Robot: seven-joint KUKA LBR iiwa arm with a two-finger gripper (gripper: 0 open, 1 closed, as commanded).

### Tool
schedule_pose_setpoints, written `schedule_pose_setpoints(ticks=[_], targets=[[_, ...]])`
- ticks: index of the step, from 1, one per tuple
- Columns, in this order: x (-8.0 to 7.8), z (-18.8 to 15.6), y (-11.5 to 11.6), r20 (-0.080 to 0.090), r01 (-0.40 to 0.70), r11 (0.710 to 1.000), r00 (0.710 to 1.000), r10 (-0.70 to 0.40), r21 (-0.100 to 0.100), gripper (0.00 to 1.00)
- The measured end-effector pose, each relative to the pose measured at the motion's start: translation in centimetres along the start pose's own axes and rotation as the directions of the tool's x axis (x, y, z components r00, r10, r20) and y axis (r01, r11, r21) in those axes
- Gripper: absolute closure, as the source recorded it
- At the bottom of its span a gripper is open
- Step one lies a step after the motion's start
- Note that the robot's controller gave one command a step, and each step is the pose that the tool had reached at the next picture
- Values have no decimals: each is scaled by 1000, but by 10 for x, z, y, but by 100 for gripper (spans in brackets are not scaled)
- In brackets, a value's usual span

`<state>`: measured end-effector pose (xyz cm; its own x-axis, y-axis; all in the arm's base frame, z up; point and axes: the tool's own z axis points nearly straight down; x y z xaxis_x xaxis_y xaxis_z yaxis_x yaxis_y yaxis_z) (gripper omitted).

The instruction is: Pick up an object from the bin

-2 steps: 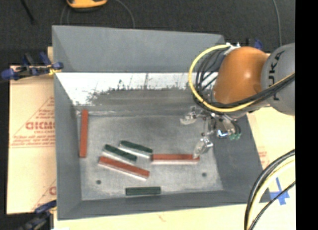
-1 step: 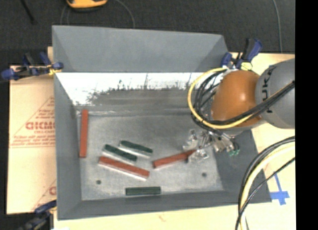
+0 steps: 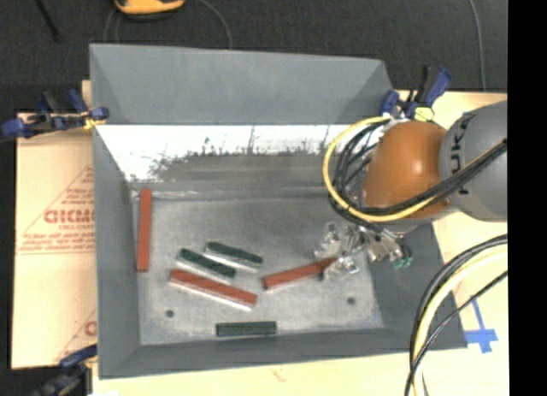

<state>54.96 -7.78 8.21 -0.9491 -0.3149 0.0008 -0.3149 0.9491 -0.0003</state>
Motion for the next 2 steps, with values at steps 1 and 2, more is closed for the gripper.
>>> schedule_pose_setpoints(ticks=[1,2], targets=[[-5,-47,10,1,10,1000,1000,-10,0,100],[-11,-112,9,0,24,1000,1000,-24,0,100]])
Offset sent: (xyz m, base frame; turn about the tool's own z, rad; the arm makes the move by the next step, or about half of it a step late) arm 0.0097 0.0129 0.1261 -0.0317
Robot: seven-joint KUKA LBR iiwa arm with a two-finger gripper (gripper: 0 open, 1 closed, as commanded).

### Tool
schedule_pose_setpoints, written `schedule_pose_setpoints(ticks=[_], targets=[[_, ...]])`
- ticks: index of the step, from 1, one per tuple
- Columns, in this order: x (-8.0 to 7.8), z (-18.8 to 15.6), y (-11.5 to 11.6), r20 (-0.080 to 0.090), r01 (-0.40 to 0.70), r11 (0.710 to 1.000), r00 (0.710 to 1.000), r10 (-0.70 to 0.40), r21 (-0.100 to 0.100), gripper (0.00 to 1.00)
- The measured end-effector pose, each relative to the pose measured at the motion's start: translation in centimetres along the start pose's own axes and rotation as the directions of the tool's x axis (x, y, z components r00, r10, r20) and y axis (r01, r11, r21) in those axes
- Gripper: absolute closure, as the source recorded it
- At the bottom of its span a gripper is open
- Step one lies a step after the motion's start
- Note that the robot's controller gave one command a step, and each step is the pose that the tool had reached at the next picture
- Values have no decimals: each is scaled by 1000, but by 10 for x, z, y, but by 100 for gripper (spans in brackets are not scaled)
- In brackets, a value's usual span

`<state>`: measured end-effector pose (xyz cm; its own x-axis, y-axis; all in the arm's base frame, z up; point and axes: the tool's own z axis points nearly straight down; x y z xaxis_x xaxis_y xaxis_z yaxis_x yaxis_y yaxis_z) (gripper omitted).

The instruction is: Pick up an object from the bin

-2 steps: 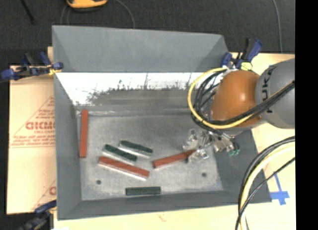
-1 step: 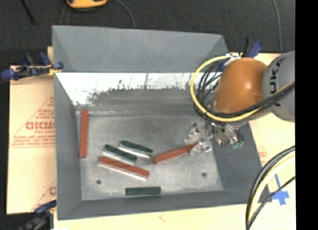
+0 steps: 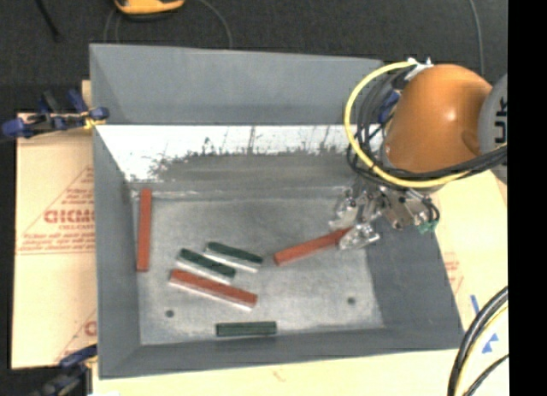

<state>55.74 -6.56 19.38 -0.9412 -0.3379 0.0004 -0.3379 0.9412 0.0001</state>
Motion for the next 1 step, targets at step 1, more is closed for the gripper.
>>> schedule_pose_setpoints(ticks=[1], targets=[[3,-36,1,8,4,1000,1000,-4,5,100]])
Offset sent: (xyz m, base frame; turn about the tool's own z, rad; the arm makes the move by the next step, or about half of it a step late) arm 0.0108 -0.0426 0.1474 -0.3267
